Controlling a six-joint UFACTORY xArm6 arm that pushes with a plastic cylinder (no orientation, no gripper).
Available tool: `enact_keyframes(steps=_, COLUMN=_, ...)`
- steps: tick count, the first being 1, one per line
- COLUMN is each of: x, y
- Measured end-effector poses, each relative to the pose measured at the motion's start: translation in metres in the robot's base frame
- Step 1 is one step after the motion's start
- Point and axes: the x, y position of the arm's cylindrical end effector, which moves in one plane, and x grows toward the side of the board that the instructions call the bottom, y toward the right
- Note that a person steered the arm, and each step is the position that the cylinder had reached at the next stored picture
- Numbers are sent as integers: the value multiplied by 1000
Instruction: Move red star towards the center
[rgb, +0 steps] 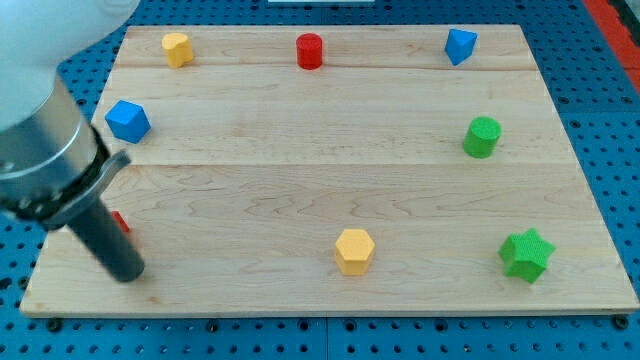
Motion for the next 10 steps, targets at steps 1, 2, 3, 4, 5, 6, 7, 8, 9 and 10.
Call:
enact_keyframes(steps=1, x=29, y=7)
enact_keyframes(steps=2, x=16, y=-41)
enact_keyframes(steps=3, x=-35, y=-37)
enact_keyframes(steps=4, x=-90, y=25)
enact_keyframes(steps=5, x=-71, y=80)
enact_keyframes(steps=6, x=-14, y=42)
enact_keyframes(steps=7, x=-39, y=-48)
enact_keyframes(steps=8, x=-75, y=-63)
enact_keyframes(steps=9, x=-98, y=25)
enact_keyframes(steps=10, x=-136, y=116)
